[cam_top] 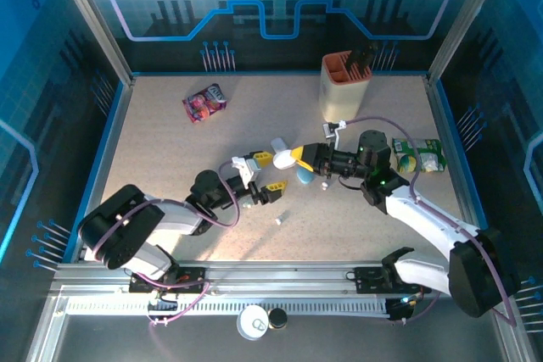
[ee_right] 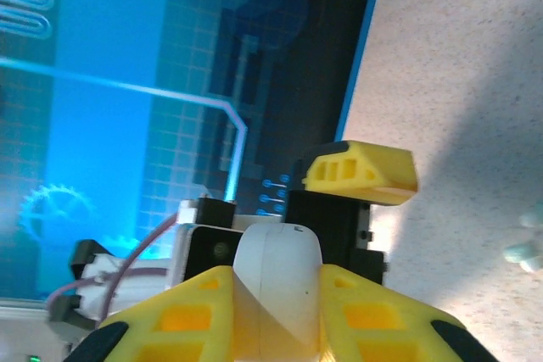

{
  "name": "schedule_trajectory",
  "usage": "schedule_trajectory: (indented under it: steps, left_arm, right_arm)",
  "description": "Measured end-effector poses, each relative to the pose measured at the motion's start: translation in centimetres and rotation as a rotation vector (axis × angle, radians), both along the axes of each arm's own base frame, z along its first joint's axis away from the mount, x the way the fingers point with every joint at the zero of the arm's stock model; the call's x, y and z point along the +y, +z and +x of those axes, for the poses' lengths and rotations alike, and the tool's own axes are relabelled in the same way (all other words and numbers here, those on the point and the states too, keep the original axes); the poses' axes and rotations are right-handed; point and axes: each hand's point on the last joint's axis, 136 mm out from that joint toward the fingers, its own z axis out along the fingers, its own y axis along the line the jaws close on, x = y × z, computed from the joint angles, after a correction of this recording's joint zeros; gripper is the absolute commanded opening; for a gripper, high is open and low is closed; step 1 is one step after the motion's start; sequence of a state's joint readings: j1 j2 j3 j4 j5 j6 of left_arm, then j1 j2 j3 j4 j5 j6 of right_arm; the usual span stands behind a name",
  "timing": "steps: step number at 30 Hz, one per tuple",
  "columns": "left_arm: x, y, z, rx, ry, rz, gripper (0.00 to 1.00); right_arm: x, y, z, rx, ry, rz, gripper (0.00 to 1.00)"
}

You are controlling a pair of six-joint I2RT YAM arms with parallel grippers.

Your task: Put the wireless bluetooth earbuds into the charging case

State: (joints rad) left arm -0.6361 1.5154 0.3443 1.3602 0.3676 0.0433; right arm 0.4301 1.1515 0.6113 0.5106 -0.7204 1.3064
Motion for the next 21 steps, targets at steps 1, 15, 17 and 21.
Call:
schedule_trajectory:
  steps: [1,15,17,21]
  left_arm:
    - [-0.2,0.0,0.2,-0.001,-0.001,0.001,0.78]
    - [-1.6,4.3,1.4,-0.131,-0.014,-0.048,0.71]
    - [-1.7,4.6,1.5,-0.137,-0.014,-0.052,0.69]
    - [-1.8,4.9,1.5,-0.144,-0.022,-0.056,0.65]
  right_arm:
    - [-0.1,0.2,0.0,0.012,-0.003,0.019,0.21]
    - [-1.4,1.6,0.4,0.109,-0.064,0.206,0.20]
    - [-1.4,1.3,0.6,0.131,-0.067,0.227,0.20]
    - [-1.4,0.3,0.8,0.179,-0.071,0.251,0.19]
